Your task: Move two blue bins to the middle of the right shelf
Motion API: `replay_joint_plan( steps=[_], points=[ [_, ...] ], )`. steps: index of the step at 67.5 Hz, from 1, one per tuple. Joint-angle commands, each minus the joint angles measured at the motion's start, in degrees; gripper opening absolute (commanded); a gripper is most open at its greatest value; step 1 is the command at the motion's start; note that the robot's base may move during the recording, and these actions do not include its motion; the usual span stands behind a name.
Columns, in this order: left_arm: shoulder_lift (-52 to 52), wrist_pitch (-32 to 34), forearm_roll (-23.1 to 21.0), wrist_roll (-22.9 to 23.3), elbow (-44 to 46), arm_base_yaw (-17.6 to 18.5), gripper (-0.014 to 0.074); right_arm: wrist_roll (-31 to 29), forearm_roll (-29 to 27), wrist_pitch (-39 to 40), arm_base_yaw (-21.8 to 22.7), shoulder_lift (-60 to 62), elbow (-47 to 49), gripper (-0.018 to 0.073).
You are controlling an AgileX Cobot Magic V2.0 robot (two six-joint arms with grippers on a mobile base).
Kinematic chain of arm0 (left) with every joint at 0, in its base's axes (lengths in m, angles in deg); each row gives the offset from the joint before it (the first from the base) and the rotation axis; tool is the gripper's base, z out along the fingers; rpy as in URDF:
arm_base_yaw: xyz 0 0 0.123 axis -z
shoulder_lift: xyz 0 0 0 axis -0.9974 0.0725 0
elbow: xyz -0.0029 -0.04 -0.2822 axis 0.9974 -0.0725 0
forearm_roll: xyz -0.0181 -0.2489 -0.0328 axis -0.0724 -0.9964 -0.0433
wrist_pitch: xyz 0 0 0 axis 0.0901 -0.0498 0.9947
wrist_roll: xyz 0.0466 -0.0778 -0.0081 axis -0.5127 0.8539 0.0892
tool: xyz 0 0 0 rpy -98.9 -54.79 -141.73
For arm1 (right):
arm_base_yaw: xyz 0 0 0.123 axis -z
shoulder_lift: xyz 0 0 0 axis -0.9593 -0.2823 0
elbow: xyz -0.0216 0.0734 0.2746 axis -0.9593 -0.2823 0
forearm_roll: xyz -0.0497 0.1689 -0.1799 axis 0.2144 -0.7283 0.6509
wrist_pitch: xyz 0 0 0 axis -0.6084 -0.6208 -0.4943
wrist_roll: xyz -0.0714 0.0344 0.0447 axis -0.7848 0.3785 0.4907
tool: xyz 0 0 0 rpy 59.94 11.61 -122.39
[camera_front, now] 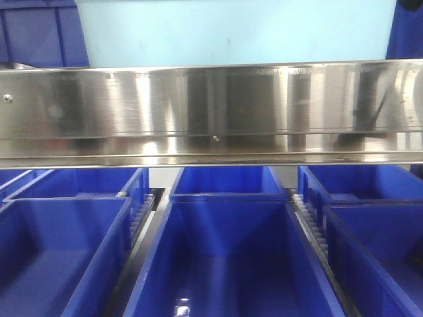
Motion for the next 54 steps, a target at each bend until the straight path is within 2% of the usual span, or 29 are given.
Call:
replay_joint_plan(
  steps=[1,10,15,18,24,28,32,36,54],
  points=[
    [-0.5,4.1,-2.7,0.1,-2.5,0.0,0.0549,0.5,-0.3,2.1,0.0,0.6,-1.2,0.0557],
    [-0.5,8.5,-4.0,0.1,-5.6,0.0,0.0544,0.6,-0.7,5.1,0.0,0.6,-4.1,0.0519],
    [-0.5,9.1,-4.2,0.1,-6.5,0.0,0.0507,0.6,-0.8,6.8,0.0,0.6,-5.9,0.0420],
    [-0.5,9.2,-4.2,0.1,-6.5,0.0,0.0471,0.6,-1.2,7.4,0.0,0.6,-6.4,0.0321],
    [-0.5,9.8,-4.4,0.1,-6.5,0.0,0.0318,0.6,-1.4,8.3,0.0,0.6,-6.9,0.0127],
    [-0.5,9.9,-5.2,0.1,-6.5,0.0,0.0162,0.6,-1.4,8.5,0.0,0.6,-7.1,-0.0056],
    [-0.5,9.9,-5.7,0.1,-6.5,0.0,0.0020,0.6,-1.4,8.7,0.0,0.6,-7.1,-0.0168],
    [-0.5,9.8,-6.7,0.1,-6.5,0.0,-0.0113,0.6,-1.5,8.8,0.0,0.6,-7.1,-0.0156],
    [-0.5,9.9,-9.5,0.1,-6.5,0.0,-0.0111,0.6,-2.0,8.7,0.0,1.1,-7.1,-0.0154]
  ],
)
